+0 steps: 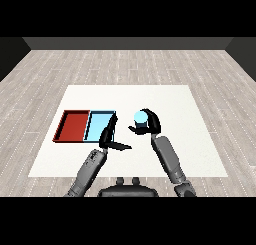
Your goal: Pick the blue can and put it in the blue box
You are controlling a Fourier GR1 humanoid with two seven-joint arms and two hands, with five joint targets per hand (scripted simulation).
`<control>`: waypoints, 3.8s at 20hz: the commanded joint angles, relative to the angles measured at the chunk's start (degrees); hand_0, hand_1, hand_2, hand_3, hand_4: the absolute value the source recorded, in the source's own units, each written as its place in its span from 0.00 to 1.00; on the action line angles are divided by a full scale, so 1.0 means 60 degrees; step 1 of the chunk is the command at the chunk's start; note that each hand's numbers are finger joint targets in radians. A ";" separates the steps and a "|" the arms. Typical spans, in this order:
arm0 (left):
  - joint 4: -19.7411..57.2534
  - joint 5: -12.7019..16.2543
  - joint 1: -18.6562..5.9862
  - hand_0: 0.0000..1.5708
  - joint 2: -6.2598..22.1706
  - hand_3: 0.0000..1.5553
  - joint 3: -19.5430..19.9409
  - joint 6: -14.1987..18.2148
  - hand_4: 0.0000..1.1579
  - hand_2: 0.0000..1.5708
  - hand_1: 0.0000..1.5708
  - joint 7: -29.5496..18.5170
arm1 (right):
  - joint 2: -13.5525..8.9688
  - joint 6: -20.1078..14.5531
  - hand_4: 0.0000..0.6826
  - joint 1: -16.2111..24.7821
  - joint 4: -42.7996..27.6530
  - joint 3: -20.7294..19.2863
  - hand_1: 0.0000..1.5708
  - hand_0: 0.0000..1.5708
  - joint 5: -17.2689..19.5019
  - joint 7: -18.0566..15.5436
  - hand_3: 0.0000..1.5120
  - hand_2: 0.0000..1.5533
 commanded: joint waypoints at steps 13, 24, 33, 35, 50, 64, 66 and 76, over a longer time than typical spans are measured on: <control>0.1955 0.1357 -0.1178 0.00 -0.0011 0.00 -0.1196 0.1046 0.00 0.00 0.00 -0.0541 | 0.0009 -0.1264 0.81 -0.0254 0.0479 0.1751 0.92 0.92 -0.1203 -0.0666 0.90 0.94; 0.3183 0.2139 -0.2180 0.00 -0.0011 0.00 -0.1418 0.1281 0.00 0.00 0.00 -0.0943 | 0.0009 -0.0199 0.82 -0.0426 0.0628 0.1162 0.91 0.91 -0.0857 -0.0663 0.91 0.94; 0.3319 0.2826 -0.2457 0.00 -0.0011 0.00 -0.2428 0.2332 0.00 0.00 0.00 -0.0985 | 0.0009 -0.0924 0.80 -0.0311 0.0756 0.2128 0.91 0.91 -0.1362 -0.1167 0.92 0.94; 0.3790 0.3061 -0.2995 0.00 -0.0011 0.00 -0.2104 0.2026 0.00 0.00 0.00 -0.0997 | 0.0009 -0.1157 0.81 -0.0082 0.0146 0.2411 0.91 0.91 -0.1371 -0.0835 0.91 0.94; 0.4146 0.2659 -0.2650 0.00 -0.0005 0.00 -0.2261 0.1731 0.00 0.00 0.00 -0.1556 | 0.0006 -0.1726 0.73 -0.0811 0.0446 0.3069 0.92 0.92 -0.1611 -0.0360 0.89 0.93; 0.4383 0.3291 -0.3690 1.00 0.0191 0.94 -0.2151 0.3382 0.98 0.99 1.00 -0.0241 | -0.0001 -0.1327 0.77 -0.0841 0.0073 0.2779 0.90 0.90 -0.1687 -0.0267 0.91 0.94; 0.4730 0.3441 -0.4048 1.00 0.0000 0.94 -0.2350 0.3922 0.98 0.99 1.00 -0.0422 | 0.0000 -0.1838 0.78 -0.1109 0.0194 0.3229 0.91 0.91 -0.2176 -0.0442 0.91 0.94; 0.4262 0.2891 -0.3551 1.00 -0.0002 0.94 -0.2313 0.4129 0.98 0.99 1.00 -0.0515 | 0.0004 -0.1721 0.00 -0.0722 0.0202 0.2877 0.00 0.00 -0.0927 -0.0005 0.00 0.00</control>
